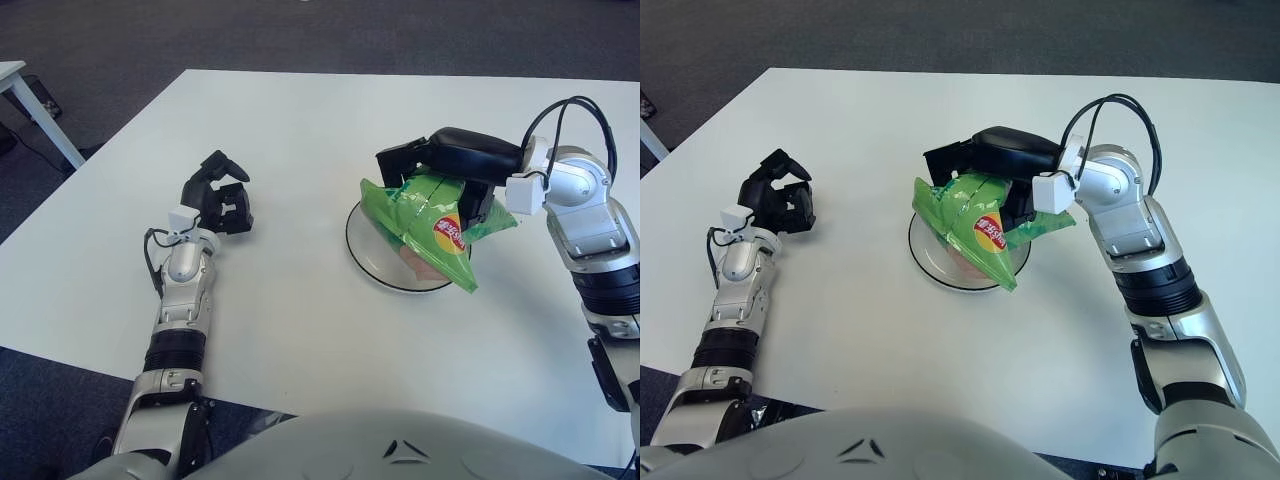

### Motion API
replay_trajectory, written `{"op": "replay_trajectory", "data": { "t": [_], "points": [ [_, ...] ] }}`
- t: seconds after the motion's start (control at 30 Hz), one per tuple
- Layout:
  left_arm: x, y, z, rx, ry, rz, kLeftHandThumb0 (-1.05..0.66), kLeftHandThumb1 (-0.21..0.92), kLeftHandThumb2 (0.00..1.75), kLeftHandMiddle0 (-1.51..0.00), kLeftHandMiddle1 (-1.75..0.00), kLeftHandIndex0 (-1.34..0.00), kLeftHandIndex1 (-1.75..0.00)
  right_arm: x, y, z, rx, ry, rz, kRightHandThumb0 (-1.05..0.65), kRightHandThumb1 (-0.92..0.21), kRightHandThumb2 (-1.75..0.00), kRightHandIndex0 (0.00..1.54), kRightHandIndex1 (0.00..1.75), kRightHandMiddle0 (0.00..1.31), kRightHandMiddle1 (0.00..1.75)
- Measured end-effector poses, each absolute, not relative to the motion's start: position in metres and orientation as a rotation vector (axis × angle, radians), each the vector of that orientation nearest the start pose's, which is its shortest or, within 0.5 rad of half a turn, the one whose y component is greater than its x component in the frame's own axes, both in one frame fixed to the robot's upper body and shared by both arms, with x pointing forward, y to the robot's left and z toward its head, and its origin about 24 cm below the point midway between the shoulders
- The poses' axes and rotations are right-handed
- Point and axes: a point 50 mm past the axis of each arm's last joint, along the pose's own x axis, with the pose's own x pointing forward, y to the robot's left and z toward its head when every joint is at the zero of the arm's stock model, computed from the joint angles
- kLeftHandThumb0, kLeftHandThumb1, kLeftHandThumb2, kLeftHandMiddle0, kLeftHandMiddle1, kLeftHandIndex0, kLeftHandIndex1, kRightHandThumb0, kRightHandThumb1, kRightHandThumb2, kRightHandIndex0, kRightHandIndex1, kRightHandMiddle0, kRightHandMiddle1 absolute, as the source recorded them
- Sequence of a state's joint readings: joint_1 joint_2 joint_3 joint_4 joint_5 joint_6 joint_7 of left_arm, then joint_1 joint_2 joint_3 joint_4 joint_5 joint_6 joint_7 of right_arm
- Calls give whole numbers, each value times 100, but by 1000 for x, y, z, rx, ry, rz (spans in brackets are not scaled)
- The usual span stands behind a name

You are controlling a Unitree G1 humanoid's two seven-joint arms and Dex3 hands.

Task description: Put the snack into the plate.

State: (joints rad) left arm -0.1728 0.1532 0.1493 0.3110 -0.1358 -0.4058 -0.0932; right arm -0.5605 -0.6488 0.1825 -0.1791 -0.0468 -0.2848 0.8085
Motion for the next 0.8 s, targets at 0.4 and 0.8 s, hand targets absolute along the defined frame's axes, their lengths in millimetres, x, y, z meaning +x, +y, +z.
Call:
{"op": "replay_trajectory", "data": {
  "t": [0.4,0.8],
  "points": [
    [279,206,61,27,-285,50,-49,29,135,-131,-175,-64,-175,277,-132,219,-1121,-734,1012,-1,-58,-90,44,162,40,158],
    [279,206,61,27,-286,49,-49,28,136,-131,-175,-64,-175,283,-136,228,-1156,-698,1074,-37,-77,-56,25,120,44,155]
  ]
}}
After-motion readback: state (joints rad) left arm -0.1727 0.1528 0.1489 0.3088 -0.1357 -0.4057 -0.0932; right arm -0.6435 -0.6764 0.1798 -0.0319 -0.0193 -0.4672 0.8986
